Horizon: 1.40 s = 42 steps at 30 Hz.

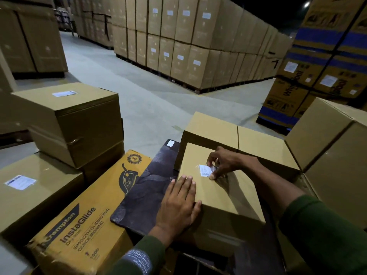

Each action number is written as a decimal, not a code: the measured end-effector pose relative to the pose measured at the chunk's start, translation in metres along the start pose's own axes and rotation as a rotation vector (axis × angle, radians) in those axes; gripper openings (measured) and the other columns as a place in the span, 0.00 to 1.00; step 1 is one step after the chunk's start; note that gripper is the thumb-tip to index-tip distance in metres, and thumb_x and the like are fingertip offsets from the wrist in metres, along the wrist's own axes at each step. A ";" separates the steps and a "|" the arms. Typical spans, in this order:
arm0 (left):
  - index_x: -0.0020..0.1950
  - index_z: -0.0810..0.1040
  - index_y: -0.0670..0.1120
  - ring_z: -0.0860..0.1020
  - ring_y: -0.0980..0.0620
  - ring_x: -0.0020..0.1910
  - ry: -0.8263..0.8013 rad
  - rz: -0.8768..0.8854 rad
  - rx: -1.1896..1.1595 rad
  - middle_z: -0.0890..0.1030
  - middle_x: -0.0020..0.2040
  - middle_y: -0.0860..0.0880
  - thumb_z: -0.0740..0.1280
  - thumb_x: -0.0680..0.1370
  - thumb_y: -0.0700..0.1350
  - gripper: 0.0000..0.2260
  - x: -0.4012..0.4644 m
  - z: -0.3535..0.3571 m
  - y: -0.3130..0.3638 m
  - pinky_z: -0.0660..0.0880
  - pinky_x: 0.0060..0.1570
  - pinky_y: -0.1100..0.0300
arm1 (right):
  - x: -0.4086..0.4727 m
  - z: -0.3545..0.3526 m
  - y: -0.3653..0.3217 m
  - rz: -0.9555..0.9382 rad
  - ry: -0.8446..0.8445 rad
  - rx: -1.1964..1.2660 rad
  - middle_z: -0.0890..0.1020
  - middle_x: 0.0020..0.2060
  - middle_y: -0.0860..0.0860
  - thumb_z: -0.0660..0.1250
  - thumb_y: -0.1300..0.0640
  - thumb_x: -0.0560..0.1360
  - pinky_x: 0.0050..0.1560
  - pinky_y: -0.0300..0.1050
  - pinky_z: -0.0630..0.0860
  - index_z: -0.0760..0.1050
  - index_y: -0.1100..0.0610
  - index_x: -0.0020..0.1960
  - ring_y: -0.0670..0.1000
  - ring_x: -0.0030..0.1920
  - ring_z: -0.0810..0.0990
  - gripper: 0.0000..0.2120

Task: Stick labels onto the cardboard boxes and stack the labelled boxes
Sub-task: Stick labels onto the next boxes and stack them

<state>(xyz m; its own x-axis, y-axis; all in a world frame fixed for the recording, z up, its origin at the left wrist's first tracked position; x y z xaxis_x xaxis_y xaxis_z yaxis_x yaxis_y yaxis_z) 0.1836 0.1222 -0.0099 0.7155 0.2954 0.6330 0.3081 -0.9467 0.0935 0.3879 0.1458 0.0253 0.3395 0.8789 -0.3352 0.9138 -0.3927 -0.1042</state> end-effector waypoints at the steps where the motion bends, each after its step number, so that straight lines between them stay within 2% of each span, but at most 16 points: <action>1: 0.68 0.76 0.40 0.72 0.43 0.70 0.004 0.001 0.004 0.75 0.68 0.41 0.56 0.82 0.55 0.24 0.000 0.000 0.000 0.71 0.65 0.42 | 0.001 0.000 0.000 0.005 -0.010 -0.005 0.67 0.58 0.50 0.80 0.41 0.63 0.59 0.53 0.76 0.75 0.44 0.55 0.54 0.57 0.72 0.24; 5: 0.68 0.76 0.41 0.72 0.43 0.70 0.007 0.003 0.014 0.75 0.68 0.41 0.56 0.81 0.55 0.24 0.000 -0.001 0.000 0.72 0.65 0.42 | 0.003 0.000 -0.002 0.032 -0.053 -0.038 0.67 0.58 0.51 0.79 0.41 0.64 0.61 0.54 0.74 0.75 0.46 0.58 0.54 0.59 0.71 0.26; 9: 0.68 0.76 0.41 0.72 0.43 0.69 0.002 -0.002 0.021 0.76 0.68 0.41 0.57 0.80 0.55 0.24 0.000 -0.001 0.000 0.72 0.65 0.42 | 0.004 0.000 -0.003 0.049 -0.075 -0.049 0.66 0.57 0.50 0.79 0.43 0.65 0.58 0.50 0.74 0.72 0.47 0.58 0.53 0.57 0.71 0.26; 14: 0.67 0.76 0.41 0.73 0.43 0.69 0.004 0.001 0.023 0.76 0.67 0.41 0.58 0.80 0.55 0.24 0.001 -0.002 0.001 0.72 0.64 0.42 | 0.003 -0.001 -0.003 0.041 -0.061 -0.016 0.70 0.57 0.50 0.79 0.43 0.65 0.46 0.44 0.72 0.67 0.47 0.54 0.51 0.53 0.72 0.27; 16: 0.67 0.77 0.41 0.73 0.43 0.69 0.009 0.002 0.020 0.76 0.67 0.41 0.58 0.80 0.55 0.24 0.001 -0.002 0.001 0.73 0.64 0.41 | 0.000 -0.002 -0.003 0.025 -0.032 0.012 0.73 0.54 0.49 0.80 0.43 0.64 0.39 0.43 0.68 0.66 0.48 0.51 0.49 0.49 0.72 0.26; 18: 0.67 0.76 0.41 0.73 0.43 0.69 0.007 0.001 0.016 0.76 0.67 0.41 0.57 0.80 0.55 0.24 0.002 -0.002 0.001 0.73 0.63 0.41 | -0.005 -0.004 -0.003 0.015 -0.006 0.051 0.75 0.50 0.48 0.80 0.43 0.64 0.37 0.43 0.67 0.66 0.48 0.50 0.49 0.46 0.73 0.27; 22: 0.67 0.76 0.41 0.72 0.43 0.69 -0.007 -0.002 0.023 0.76 0.68 0.41 0.57 0.80 0.55 0.24 0.001 -0.001 0.000 0.73 0.63 0.41 | -0.013 -0.008 -0.005 -0.012 0.055 0.107 0.76 0.47 0.47 0.81 0.46 0.64 0.36 0.41 0.67 0.68 0.51 0.51 0.47 0.43 0.73 0.26; 29: 0.67 0.76 0.41 0.72 0.41 0.68 0.011 -0.010 0.043 0.76 0.68 0.41 0.58 0.80 0.55 0.23 0.000 -0.005 0.002 0.72 0.64 0.40 | -0.026 -0.024 -0.003 -0.056 0.135 0.121 0.75 0.45 0.44 0.77 0.56 0.69 0.36 0.39 0.67 0.72 0.49 0.52 0.46 0.43 0.74 0.17; 31: 0.67 0.76 0.41 0.72 0.41 0.67 0.024 -0.012 0.053 0.76 0.67 0.41 0.58 0.80 0.55 0.23 0.000 -0.007 0.003 0.71 0.64 0.40 | -0.031 -0.028 -0.001 -0.052 0.156 0.161 0.76 0.43 0.43 0.74 0.58 0.71 0.39 0.40 0.71 0.72 0.48 0.55 0.46 0.43 0.76 0.17; 34: 0.67 0.75 0.42 0.73 0.41 0.64 0.045 -0.014 0.063 0.76 0.66 0.42 0.58 0.80 0.55 0.23 -0.001 -0.010 0.003 0.72 0.64 0.40 | -0.043 -0.032 0.009 -0.038 0.269 0.373 0.82 0.41 0.47 0.73 0.59 0.72 0.44 0.47 0.78 0.76 0.52 0.56 0.48 0.42 0.82 0.14; 36: 0.67 0.75 0.42 0.74 0.41 0.63 0.067 -0.015 0.055 0.76 0.65 0.40 0.58 0.80 0.54 0.22 -0.002 -0.011 0.004 0.72 0.64 0.41 | -0.057 -0.030 0.019 -0.017 0.395 0.665 0.84 0.40 0.51 0.73 0.53 0.71 0.44 0.51 0.77 0.80 0.54 0.49 0.52 0.42 0.82 0.09; 38: 0.67 0.75 0.41 0.75 0.40 0.61 0.095 -0.029 0.027 0.75 0.61 0.39 0.58 0.80 0.54 0.22 -0.004 -0.012 0.002 0.74 0.63 0.42 | -0.067 -0.014 0.027 0.024 0.473 0.931 0.86 0.43 0.55 0.72 0.51 0.74 0.47 0.52 0.77 0.81 0.57 0.50 0.57 0.46 0.84 0.11; 39: 0.67 0.75 0.42 0.75 0.39 0.61 0.106 -0.030 0.022 0.75 0.59 0.39 0.58 0.80 0.54 0.22 -0.004 -0.013 0.002 0.74 0.63 0.43 | -0.071 -0.005 0.027 0.042 0.495 1.003 0.86 0.44 0.55 0.70 0.52 0.76 0.47 0.51 0.79 0.81 0.59 0.52 0.56 0.45 0.85 0.10; 42: 0.65 0.78 0.42 0.78 0.40 0.60 0.128 0.010 0.061 0.78 0.57 0.39 0.58 0.80 0.55 0.21 -0.005 -0.017 0.003 0.74 0.64 0.44 | -0.074 0.021 0.026 0.096 0.500 1.199 0.86 0.44 0.57 0.60 0.55 0.83 0.38 0.43 0.78 0.79 0.62 0.56 0.53 0.42 0.85 0.12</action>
<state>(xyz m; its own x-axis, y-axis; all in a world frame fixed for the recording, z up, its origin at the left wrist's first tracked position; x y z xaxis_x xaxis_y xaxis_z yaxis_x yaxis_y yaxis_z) 0.1701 0.1153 0.0006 0.6344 0.2631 0.7268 0.3413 -0.9390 0.0420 0.3821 0.0645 0.0274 0.6749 0.7372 -0.0324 0.2026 -0.2274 -0.9525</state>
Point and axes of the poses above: each hand's wrist, its own x-axis towards the middle knuckle, its own z-axis out of the palm, y = z × x, the point moved 10 cm from there along x, towards the middle knuckle
